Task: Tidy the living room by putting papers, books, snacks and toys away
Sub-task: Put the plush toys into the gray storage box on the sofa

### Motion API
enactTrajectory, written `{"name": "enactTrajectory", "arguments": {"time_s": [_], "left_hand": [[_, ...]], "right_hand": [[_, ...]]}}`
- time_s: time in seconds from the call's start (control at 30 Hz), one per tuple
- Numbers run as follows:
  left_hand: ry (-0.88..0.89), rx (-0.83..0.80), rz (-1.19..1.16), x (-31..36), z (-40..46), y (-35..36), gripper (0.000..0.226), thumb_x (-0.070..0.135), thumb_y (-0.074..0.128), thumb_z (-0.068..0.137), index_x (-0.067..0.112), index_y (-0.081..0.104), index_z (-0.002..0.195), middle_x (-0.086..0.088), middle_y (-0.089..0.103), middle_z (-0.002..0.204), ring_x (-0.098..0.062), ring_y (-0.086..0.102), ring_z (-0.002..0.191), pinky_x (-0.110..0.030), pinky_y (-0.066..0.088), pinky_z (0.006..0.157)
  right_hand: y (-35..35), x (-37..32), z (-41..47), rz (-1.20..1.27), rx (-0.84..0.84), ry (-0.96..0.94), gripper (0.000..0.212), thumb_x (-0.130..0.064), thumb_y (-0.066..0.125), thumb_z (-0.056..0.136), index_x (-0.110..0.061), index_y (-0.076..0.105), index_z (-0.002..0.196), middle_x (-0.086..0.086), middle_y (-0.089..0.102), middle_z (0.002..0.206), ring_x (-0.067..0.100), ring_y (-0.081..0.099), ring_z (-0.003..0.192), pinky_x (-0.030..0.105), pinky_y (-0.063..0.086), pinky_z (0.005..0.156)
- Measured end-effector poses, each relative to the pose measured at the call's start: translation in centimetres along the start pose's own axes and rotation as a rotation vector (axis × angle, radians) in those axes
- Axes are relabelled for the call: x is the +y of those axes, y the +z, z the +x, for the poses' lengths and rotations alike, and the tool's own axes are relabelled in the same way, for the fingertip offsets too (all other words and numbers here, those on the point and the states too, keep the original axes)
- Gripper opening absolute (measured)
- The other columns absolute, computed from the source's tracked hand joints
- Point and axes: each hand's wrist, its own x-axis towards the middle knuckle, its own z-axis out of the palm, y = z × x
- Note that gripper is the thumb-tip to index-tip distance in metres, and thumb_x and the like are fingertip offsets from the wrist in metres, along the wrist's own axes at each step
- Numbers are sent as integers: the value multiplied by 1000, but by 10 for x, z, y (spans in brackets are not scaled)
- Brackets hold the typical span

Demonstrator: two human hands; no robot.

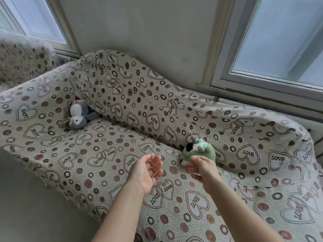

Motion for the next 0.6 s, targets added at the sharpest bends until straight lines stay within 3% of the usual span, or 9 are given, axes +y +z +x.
{"name": "enactTrajectory", "arguments": {"time_s": [0.1,0.2,0.3,0.37,0.43,0.5,0.57,0.6], "left_hand": [[-62,34,38,14,59,16,20,17,49,97,13,62,83,-4,69,81,-17,60,71,-31,45,67],[-118,46,60,20,112,31,22,16,48,97,13,62,80,-4,68,79,-17,59,69,-31,45,66],[-157,53,79,24,153,41,23,17,49,97,13,61,78,-4,68,75,-16,59,67,-30,45,65],[-177,61,95,26,175,46,25,17,48,98,12,60,76,-3,66,75,-16,58,67,-29,43,65],[-201,63,110,27,193,50,25,17,48,98,13,59,76,-3,65,77,-16,57,69,-29,42,65],[-235,54,115,28,210,51,24,18,48,98,13,59,77,-3,65,78,-16,58,70,-28,42,64],[-263,54,118,29,225,48,23,18,48,98,13,60,79,-3,65,79,-16,58,70,-29,42,63],[-273,54,123,30,230,46,22,18,49,97,13,61,79,-3,65,80,-16,58,70,-28,43,63]], "right_hand": [[-2,-7,76,-35,78,47,13,-3,49,94,-5,61,92,7,52,65,12,40,44,17,28,41],[-5,-4,150,-194,148,84,17,-3,45,95,-8,60,103,5,55,69,13,45,48,17,31,35],[-7,5,209,-433,215,52,30,-6,50,92,-11,58,120,4,58,82,12,47,60,22,39,49],[-7,13,239,-531,235,66,43,-9,50,92,-14,49,135,13,61,103,11,47,62,23,42,53],[-6,18,259,-584,226,128,52,-12,47,95,-18,34,145,19,58,121,18,53,70,23,46,53],[-10,25,276,-769,242,142,61,-18,50,92,-21,27,148,18,57,124,31,61,92,33,51,70],[-16,30,285,-956,265,132,54,-20,53,89,-16,38,141,16,59,121,34,60,105,37,50,85],[-19,31,288,-1022,270,125,44,-18,53,89,-13,48,133,16,62,117,32,60,103,34,49,84]]}}
